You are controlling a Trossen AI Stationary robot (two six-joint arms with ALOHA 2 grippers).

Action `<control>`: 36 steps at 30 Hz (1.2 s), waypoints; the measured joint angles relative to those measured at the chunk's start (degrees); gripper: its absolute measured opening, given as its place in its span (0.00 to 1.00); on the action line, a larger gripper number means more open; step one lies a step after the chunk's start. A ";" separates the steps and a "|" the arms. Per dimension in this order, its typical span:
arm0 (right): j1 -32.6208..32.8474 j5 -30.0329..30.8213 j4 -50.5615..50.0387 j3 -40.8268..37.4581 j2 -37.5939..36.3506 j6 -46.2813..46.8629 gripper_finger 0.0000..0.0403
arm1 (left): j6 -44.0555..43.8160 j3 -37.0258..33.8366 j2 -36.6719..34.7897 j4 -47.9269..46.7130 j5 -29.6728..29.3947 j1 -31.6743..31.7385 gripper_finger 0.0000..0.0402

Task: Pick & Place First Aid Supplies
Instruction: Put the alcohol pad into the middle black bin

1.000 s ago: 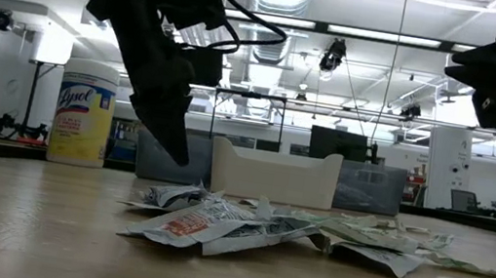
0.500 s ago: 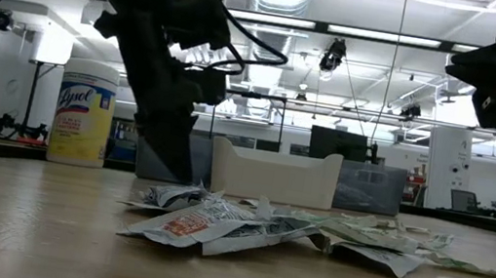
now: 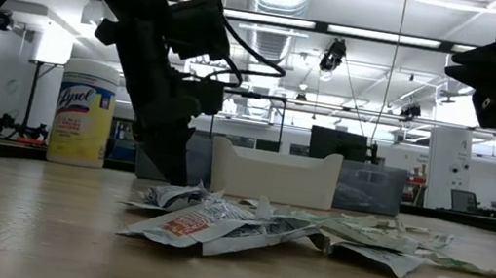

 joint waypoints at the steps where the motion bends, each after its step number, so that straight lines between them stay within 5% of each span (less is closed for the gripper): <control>1: 0.00 -0.02 0.00 0.00 0.00 0.00 0.22 | 0.00 0.05 0.46 -0.02 0.03 0.00 0.30; 13: 0.00 0.00 0.00 0.00 0.00 0.01 0.18 | 1.40 0.11 1.79 -7.82 -3.14 0.11 0.26; 26: 0.00 0.03 0.00 0.00 0.00 0.02 0.18 | 1.07 -1.42 1.89 -9.94 -6.08 0.50 0.01; 36: 0.00 0.03 0.00 0.00 0.00 0.02 0.22 | 1.45 -0.51 -1.38 -11.08 -5.38 0.64 0.00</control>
